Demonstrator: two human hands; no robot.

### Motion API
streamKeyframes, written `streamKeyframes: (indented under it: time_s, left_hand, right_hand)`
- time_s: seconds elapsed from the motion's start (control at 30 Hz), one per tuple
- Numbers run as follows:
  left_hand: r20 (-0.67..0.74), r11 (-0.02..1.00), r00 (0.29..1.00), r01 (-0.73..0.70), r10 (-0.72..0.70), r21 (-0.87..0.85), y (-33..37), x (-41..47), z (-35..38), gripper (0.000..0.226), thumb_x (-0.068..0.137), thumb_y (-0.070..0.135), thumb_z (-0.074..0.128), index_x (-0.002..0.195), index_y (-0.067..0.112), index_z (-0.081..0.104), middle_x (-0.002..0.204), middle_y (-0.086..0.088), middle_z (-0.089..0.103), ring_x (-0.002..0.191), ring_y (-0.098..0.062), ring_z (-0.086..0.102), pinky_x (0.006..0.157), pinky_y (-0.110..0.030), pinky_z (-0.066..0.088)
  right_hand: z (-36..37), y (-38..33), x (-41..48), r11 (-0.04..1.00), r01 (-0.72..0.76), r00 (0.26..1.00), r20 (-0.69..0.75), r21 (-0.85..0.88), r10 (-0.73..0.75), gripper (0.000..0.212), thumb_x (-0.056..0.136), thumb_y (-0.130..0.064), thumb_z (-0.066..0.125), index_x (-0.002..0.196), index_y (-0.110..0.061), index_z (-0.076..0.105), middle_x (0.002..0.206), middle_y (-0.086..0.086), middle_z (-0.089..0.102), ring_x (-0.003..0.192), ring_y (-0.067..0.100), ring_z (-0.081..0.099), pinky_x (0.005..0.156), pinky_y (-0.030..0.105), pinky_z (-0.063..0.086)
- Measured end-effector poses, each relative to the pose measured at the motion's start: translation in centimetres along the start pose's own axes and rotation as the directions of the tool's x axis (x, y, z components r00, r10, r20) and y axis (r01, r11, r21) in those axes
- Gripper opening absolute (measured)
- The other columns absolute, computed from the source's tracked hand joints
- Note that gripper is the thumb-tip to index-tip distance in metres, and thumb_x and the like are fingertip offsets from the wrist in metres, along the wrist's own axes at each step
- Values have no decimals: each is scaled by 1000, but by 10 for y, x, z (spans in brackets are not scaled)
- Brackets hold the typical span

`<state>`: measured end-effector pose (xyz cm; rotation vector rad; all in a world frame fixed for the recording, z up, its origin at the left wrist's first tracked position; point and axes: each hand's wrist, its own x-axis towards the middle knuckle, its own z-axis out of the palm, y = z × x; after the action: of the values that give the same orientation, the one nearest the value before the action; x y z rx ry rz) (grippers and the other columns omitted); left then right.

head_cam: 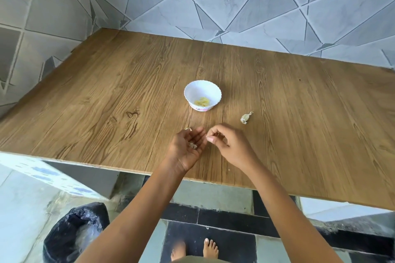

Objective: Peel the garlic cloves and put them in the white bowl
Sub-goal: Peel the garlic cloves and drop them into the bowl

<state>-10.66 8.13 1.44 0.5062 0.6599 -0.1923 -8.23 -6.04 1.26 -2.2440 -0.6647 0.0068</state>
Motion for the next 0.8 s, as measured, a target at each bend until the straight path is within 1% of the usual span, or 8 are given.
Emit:
streamKeyframes:
  time_s: [0.1,0.23,0.37,0.43,0.53,0.63,0.7,0.8]
  left_hand:
    - [-8,1000,1000,-1,1,-10,-1,-2,3,33,99,14,36,79,0,59,69,-10,63,67,-18,58,60,-27,50]
    - [6,1000,1000,-6,6,-2,-1,-4,6,46,98,11,34,62,0,62,57,-9,58,48,-16,57,46,-21,49]
    - [0,1000,1000,-3,3,-1,-1,-2,5,40,99,13,34,70,1,58,58,-8,58,61,-16,49,58,-22,43]
    - [9,1000,1000,1,-1,-13,-1,-2,5,39,100,13,34,73,0,59,64,-9,59,63,-16,50,64,-25,42]
    - [29,1000,1000,6,-6,-17,3,-5,2,36,99,14,34,82,-4,60,81,-15,60,77,-21,56,73,-29,48]
    - [23,998,1000,6,-5,-62,11,-5,-6,37,100,15,33,86,-6,60,87,-17,61,83,-24,59,82,-31,50]
    - [6,996,1000,-9,10,-92,16,-5,-12,39,101,15,32,86,-7,60,87,-17,61,84,-25,59,85,-32,48]
    - [5,995,1000,-16,17,-98,19,-6,-19,39,100,16,30,87,-7,60,89,-18,61,85,-25,58,87,-33,47]
  right_hand:
    - [8,-16,9,983,132,991,10,-125,-132,16,83,-8,65,91,-21,72,98,-14,69,89,8,63,70,26,50]
    - [14,-19,10,931,211,967,-74,-299,-243,12,69,-15,76,75,-23,69,80,-11,70,73,13,64,56,26,51]
    - [15,-15,10,933,186,974,-71,-309,-217,15,70,-23,76,70,-22,62,76,-11,63,74,13,60,56,27,48]
    - [14,-13,9,956,189,972,-94,-224,-215,3,78,-24,70,80,-23,68,85,-12,64,80,11,60,62,26,49]
    - [9,-4,1,980,145,977,-139,-137,-164,12,86,-18,61,93,-18,71,90,-9,63,83,13,60,65,32,51]
    - [7,11,-14,964,3,994,-102,-266,-31,31,94,-27,50,116,-12,66,114,2,65,106,21,60,86,44,52]
    - [14,13,-26,895,-64,990,84,-441,113,76,92,-60,11,139,-9,43,147,6,39,138,21,33,116,42,24]
    - [30,8,-38,844,-60,948,235,-533,216,107,67,-71,-29,149,-10,4,150,-1,-12,138,9,-17,112,29,-14]
